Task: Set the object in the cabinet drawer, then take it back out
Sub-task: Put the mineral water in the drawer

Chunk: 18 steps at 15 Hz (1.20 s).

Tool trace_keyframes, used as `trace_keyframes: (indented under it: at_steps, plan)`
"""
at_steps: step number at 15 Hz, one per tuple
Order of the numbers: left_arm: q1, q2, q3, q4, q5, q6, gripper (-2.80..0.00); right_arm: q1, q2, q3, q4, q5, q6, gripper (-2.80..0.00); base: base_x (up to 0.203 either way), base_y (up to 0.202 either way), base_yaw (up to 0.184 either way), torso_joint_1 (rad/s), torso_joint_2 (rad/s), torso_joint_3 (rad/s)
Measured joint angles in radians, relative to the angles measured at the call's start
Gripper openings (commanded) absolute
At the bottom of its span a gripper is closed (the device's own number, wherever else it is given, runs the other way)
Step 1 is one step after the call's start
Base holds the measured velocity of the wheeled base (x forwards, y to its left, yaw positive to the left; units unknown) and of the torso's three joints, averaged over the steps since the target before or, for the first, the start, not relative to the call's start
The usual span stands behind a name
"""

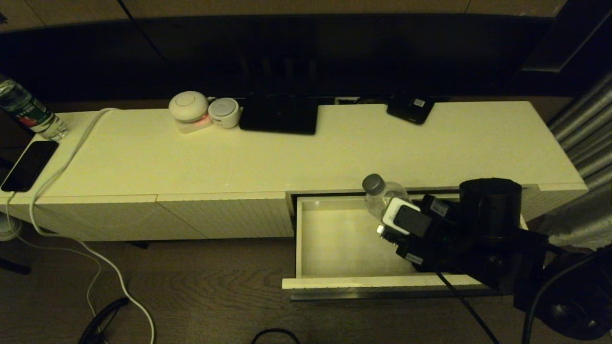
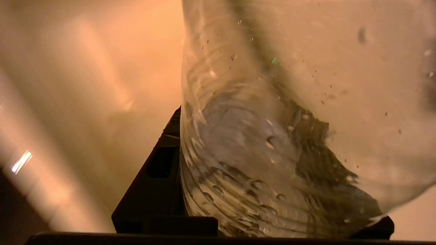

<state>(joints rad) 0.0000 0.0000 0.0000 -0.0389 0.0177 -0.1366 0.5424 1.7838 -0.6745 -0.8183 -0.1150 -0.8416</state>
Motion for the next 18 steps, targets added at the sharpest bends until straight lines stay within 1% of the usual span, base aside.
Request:
trace_keyframes:
  at_steps: [3,4,6,8,9,13,17,18]
  plan:
    - [0.000,0.000,0.000,0.000,0.000,-0.001,-2.80,-0.047,0.015,0.109,0.002,0.090,-0.092,-2.80,0.000,0.000,0.000,0.000,0.00,0.000]
    - [0.000,0.000,0.000,0.000,0.000,0.000,-2.80,-0.061,0.027,0.127,-0.004,0.111,-0.109,-2.80,0.000,0.000,0.000,0.000,0.00,0.000]
    - [0.000,0.000,0.000,0.000,0.000,0.000,-2.80,-0.080,0.048,0.145,-0.007,0.131,-0.116,-2.80,0.000,0.000,0.000,0.000,0.00,0.000]
    - [0.000,0.000,0.000,0.000,0.000,0.000,-2.80,-0.101,0.063,0.149,0.002,0.155,-0.127,-2.80,0.000,0.000,0.000,0.000,0.00,0.000]
    - [0.000,0.000,0.000,0.000,0.000,0.000,-2.80,-0.116,0.069,0.150,0.015,0.167,-0.148,-2.80,0.000,0.000,0.000,0.000,0.00,0.000]
    - [0.000,0.000,0.000,0.000,0.000,0.000,-2.80,-0.186,0.083,0.136,0.115,0.232,-0.279,-2.80,0.000,0.000,0.000,0.000,0.00,0.000]
    - [0.000,0.000,0.000,0.000,0.000,0.000,-2.80,-0.218,0.117,0.074,0.178,0.244,-0.347,-2.80,0.000,0.000,0.000,0.000,0.00,0.000]
    - [0.000,0.000,0.000,0.000,0.000,0.000,-2.80,-0.220,0.127,0.049,0.198,0.244,-0.350,-0.03,0.000,0.000,0.000,0.000,0.00,0.000]
